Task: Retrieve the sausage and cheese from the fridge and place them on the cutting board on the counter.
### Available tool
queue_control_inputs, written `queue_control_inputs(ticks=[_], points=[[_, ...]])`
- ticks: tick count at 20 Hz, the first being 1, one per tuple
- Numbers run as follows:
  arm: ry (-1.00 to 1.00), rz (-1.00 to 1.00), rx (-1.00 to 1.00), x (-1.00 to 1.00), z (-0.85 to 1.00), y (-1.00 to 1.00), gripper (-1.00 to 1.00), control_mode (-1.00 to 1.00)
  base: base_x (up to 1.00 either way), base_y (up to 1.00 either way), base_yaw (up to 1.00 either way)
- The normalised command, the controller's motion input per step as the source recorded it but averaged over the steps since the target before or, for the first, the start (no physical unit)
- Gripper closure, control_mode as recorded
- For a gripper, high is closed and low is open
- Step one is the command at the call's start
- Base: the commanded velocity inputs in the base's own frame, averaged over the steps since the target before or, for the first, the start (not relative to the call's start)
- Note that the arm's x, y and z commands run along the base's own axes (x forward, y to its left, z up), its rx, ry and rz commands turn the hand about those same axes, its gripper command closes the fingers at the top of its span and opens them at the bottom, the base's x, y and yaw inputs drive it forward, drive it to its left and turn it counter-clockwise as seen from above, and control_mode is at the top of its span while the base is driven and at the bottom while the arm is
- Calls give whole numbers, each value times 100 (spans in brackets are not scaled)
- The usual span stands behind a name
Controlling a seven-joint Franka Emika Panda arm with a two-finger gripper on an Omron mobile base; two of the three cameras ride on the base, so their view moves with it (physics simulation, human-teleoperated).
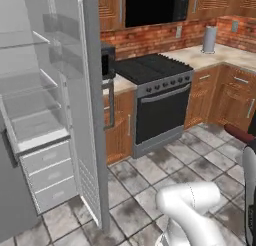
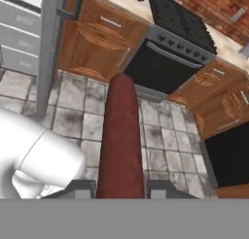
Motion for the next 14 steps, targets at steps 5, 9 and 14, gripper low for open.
queue_control_inputs(ticks=[5, 9, 14], points=[[0, 0, 0, 0, 0, 0, 100, 100, 31, -84, -60], [0, 0, 0, 0, 0, 0, 100, 100, 71, -88, -45], [0, 0, 0, 0, 0, 0, 100, 100, 99, -84, -37]])
